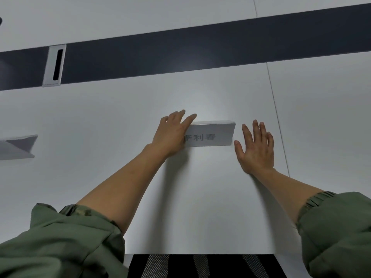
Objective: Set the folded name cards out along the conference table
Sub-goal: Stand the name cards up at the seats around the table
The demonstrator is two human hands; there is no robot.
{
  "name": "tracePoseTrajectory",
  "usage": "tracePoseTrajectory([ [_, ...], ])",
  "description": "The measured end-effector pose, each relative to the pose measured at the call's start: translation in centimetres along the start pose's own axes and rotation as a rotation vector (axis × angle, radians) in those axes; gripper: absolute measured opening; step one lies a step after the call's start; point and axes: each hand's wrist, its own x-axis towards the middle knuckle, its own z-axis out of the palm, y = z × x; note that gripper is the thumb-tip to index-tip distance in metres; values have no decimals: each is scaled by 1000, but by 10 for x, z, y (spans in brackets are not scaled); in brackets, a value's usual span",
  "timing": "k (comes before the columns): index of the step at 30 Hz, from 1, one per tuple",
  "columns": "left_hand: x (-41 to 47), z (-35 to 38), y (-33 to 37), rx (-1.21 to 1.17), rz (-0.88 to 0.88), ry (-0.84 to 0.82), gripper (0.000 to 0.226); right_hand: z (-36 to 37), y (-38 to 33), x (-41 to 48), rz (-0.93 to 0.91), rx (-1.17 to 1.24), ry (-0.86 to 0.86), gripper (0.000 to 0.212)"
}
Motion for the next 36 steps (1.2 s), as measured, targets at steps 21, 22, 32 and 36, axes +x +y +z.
tracePoseTrajectory([
  [21,-329,20,-87,-353,-589,143,37,-75,-112,-113,-82,-100,-275,21],
  [22,-350,23,-91,-357,-600,157,37,-77,-130,-124,-116,-88,-256,21],
  [32,-596,65,-141,-378,-826,263,34,-81,-326,-275,-456,-19,-196,28],
  [36,-661,73,-166,-410,-940,336,29,-86,-393,-311,-563,10,-193,26],
])
